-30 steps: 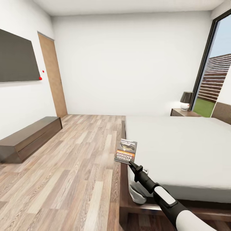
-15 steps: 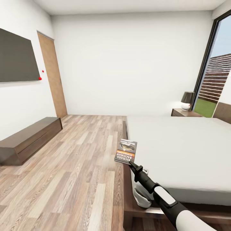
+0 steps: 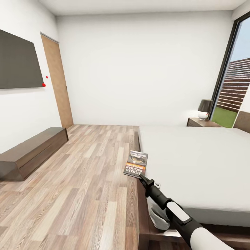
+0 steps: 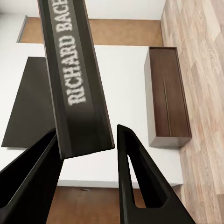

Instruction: In the bedroom, move the book from the bed onto either nightstand, and place the two sandals side by side next to the bed.

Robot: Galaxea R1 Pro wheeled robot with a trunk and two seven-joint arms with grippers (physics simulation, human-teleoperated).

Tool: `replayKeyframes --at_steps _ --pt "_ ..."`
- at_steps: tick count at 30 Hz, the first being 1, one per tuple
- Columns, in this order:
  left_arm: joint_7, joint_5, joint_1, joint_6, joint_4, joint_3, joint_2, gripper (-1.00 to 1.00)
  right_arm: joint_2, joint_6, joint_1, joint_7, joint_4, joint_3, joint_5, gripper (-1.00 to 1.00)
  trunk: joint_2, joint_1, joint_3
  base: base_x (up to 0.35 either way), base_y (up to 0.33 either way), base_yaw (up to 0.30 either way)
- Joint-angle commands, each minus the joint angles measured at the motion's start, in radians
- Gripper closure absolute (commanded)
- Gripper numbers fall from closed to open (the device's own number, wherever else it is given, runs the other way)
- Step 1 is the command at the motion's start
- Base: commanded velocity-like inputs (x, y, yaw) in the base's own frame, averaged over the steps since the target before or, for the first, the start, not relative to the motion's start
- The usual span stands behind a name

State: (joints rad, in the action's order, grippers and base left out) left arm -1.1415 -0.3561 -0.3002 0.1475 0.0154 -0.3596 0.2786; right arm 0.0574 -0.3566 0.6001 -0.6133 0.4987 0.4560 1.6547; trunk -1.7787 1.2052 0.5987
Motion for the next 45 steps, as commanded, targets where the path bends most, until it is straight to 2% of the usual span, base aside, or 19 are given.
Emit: replayKeyframes --at_steps 1,10,21,45 --pt "-0.003 0.002 0.000 0.011 0.000 -0.005 0.000 -1.00 0.000 -0.004 0.001 -0.002 0.000 0.005 0.013 1.00 -0.001 0.000 0.001 0.094 0.091 0.000" --pt "-0.003 0.002 0.000 0.009 0.000 -0.005 -0.001 -1.00 -0.004 -0.003 0.001 -0.002 -0.005 0.009 0.013 1.00 -0.001 0.000 0.001 0.094 0.091 0.000" --pt "-0.002 0.003 0.000 0.009 0.000 -0.005 -0.001 -1.00 -0.005 -0.004 0.001 -0.013 -0.055 0.008 0.013 1.00 -0.001 0.000 0.001 0.094 0.093 0.000" --pt "-0.001 0.003 0.000 0.007 0.000 -0.005 0.000 -1.00 -0.001 -0.003 0.001 -0.022 -0.066 0.006 0.013 1.00 -0.001 0.000 0.001 0.094 0.093 0.000"
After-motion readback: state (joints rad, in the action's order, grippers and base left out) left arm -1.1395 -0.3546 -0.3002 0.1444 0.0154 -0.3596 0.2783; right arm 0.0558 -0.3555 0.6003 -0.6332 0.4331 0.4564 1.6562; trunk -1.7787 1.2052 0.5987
